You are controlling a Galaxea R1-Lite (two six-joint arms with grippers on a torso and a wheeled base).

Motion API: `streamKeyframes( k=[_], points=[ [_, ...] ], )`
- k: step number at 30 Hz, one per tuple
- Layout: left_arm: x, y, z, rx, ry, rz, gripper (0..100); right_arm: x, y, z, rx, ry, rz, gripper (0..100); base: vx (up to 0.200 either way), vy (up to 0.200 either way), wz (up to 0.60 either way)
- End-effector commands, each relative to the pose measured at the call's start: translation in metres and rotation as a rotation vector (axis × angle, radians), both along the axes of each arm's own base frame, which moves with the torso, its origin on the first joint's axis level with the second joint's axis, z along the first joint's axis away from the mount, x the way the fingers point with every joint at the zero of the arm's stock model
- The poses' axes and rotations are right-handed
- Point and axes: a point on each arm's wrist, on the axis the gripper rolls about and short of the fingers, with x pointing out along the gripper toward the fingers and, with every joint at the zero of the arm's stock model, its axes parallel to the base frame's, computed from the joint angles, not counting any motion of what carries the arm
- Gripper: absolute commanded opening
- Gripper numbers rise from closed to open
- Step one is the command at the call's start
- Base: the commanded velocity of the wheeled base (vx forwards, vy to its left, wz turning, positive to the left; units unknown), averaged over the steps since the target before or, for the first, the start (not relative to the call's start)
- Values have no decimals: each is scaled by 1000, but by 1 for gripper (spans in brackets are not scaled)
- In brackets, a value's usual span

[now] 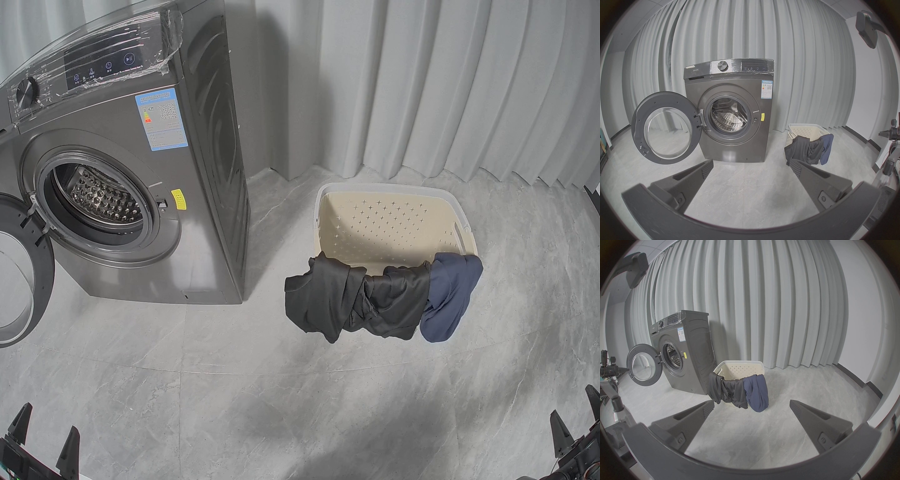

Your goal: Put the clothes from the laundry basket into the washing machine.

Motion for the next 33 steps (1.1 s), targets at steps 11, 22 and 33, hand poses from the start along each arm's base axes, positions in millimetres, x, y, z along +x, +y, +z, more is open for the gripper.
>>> streamKeyframes(
  k=[11,22,33],
  points=[
    [0,0,-5,-1,5,1,100,0,0,-4,0,-2,1,100,0,-109,0],
    [0,0,-5,0,5,0,100,0,0,-4,0,-2,1,100,0,-164,0],
    [0,0,-5,0,5,1,100,0,0,-4,0,-2,1,100,0,-73,0]
  ],
)
